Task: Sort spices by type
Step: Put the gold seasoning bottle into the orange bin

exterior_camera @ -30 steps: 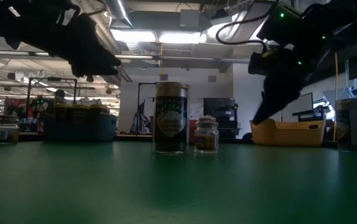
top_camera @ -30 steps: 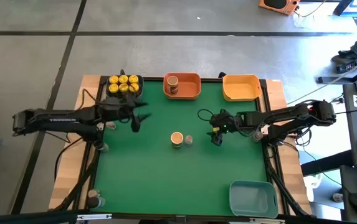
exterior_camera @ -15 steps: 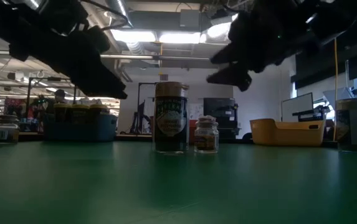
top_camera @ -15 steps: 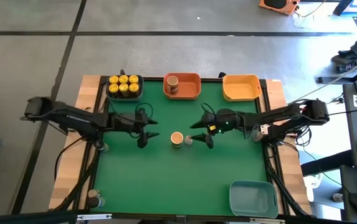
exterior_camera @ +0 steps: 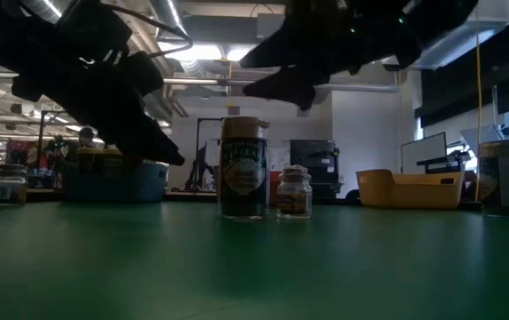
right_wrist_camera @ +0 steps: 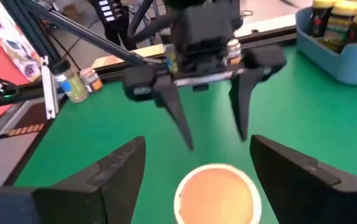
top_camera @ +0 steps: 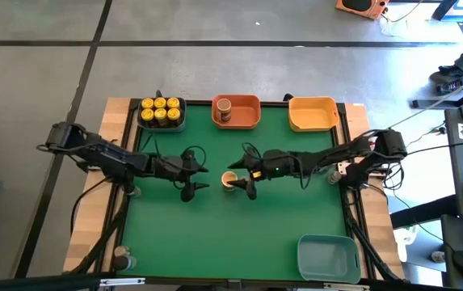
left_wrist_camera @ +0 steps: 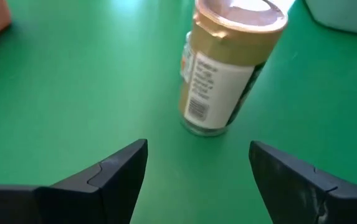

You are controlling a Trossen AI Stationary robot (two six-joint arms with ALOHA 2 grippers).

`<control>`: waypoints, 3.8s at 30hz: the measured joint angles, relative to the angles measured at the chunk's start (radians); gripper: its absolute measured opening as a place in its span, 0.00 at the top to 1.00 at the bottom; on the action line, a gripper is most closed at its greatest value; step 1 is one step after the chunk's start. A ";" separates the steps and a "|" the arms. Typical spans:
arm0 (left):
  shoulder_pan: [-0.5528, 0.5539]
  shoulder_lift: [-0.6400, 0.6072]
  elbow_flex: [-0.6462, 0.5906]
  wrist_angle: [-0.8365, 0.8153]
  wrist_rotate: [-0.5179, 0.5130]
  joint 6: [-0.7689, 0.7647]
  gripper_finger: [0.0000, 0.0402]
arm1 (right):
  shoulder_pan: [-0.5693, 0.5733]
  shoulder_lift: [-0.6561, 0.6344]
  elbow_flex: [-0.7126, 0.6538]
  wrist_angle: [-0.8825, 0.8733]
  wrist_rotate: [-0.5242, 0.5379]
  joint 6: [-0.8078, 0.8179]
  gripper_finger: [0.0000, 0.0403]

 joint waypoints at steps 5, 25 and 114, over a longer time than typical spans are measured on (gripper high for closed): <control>-0.006 0.006 0.000 0.004 -0.001 -0.001 0.31 | -0.001 0.000 0.033 -0.005 0.056 -0.043 0.29; -0.006 0.096 0.000 0.200 -0.003 0.020 0.31 | -0.001 0.000 0.039 -0.100 0.069 -0.077 0.02; 0.223 0.307 0.109 0.338 -0.015 -0.054 0.31 | 0.221 0.011 0.039 -0.452 0.361 -0.007 0.13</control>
